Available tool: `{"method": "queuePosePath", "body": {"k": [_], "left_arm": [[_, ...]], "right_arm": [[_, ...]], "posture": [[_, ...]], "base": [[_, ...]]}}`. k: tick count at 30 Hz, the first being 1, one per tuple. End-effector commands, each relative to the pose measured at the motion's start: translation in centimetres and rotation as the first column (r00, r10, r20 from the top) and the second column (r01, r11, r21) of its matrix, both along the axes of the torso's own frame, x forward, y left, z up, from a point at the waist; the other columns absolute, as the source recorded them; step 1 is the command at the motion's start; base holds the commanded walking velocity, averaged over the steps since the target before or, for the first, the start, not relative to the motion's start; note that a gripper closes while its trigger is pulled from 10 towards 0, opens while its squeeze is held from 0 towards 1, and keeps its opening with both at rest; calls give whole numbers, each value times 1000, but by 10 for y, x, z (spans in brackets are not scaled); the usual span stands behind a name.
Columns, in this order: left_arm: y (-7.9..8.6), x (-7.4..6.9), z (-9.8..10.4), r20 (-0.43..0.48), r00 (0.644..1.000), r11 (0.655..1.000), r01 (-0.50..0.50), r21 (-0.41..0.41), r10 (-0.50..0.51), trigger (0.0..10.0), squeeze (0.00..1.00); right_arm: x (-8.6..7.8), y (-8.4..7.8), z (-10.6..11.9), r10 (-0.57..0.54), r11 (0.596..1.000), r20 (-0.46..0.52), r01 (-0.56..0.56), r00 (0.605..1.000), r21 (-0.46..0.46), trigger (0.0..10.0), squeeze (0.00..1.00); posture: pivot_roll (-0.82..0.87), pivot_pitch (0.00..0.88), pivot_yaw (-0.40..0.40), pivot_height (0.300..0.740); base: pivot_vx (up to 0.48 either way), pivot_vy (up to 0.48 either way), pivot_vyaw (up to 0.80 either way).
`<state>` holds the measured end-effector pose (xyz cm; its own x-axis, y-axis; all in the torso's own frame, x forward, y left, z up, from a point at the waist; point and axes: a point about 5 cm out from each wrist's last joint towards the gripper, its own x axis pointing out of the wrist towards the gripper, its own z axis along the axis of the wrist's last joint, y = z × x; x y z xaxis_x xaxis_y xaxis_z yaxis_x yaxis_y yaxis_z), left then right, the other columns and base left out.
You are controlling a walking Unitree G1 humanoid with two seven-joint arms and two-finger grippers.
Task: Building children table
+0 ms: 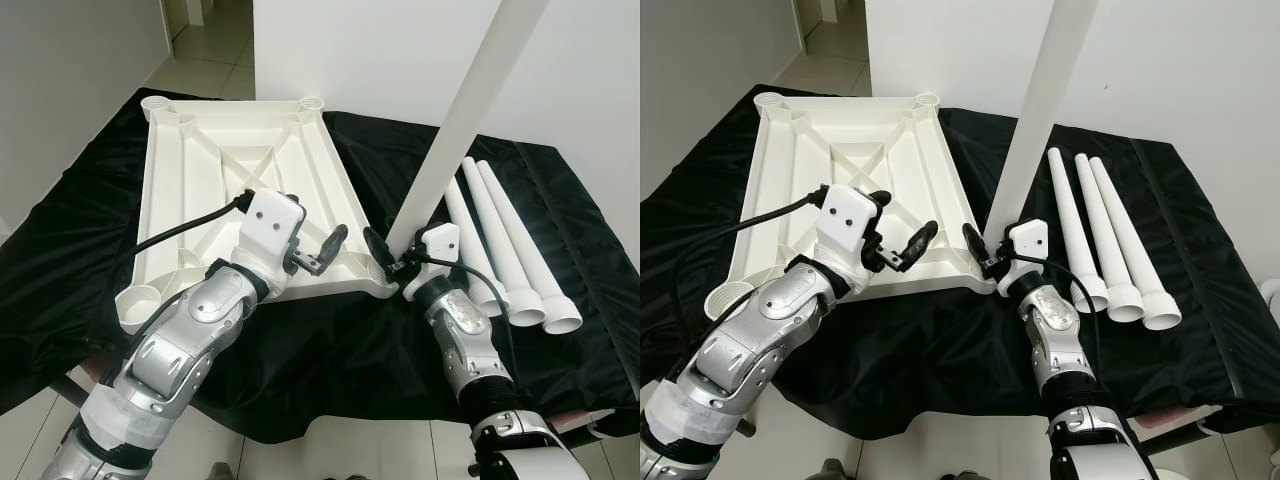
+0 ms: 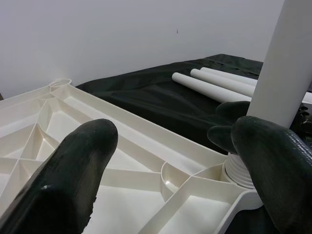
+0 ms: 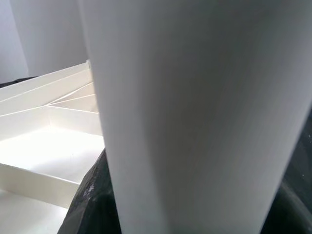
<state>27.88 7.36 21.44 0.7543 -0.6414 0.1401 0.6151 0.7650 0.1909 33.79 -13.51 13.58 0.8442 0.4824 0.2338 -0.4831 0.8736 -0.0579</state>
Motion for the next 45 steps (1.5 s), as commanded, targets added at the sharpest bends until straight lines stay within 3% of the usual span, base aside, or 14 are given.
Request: {"method": "queuePosePath", "body": {"k": [1, 19, 32, 35, 40, 43, 45], "left_arm": [[-10, -10, 2, 2, 979, 977, 205, 53, -205, 10000, 0], [-9, -9, 6, 7, 980, 979, 201, 43, -201, 10000, 0], [-8, -8, 7, 12, 980, 980, 197, 40, -197, 10000, 0], [-7, -8, 7, 13, 982, 981, 190, 43, -190, 10000, 0], [-7, -8, 7, 13, 982, 981, 188, 42, -189, 10000, 0], [-9, -8, 6, 14, 982, 982, 187, 37, -187, 10000, 0], [-9, -8, 6, 14, 982, 982, 187, 37, -187, 10000, 0]], "right_arm": [[-5, 5, -27, 34, 999, -144, -35, 989, -6, 10000, 0], [1, 3, -41, -39, 998, -298, 22, 954, -59, 10000, 0], [3, 6, -37, -38, 999, -296, 28, 954, -37, 10000, 0], [2, 19, -29, -99, 993, -277, 111, 956, 29, 10000, 0], [2, 26, -26, -172, 977, -293, 201, 941, 72, 10000, 0], [1, 45, -25, -331, 926, -321, 371, 887, 69, 10000, 0], [1, 45, -25, -331, 926, -321, 371, 887, 69, 10000, 0]], "posture": [[135, 95, -50, 740], [135, 92, -45, 740], [137, 91, -47, 740], [140, 87, -56, 740], [140, 88, -62, 740], [138, 83, -72, 740], [138, 83, -72, 740]], "base": [[0, 0, 0], [0, 0, 0], [0, 0, 0], [0, 0, 0], [0, 0, 0], [0, 0, 0], [0, 0, 0]]}}
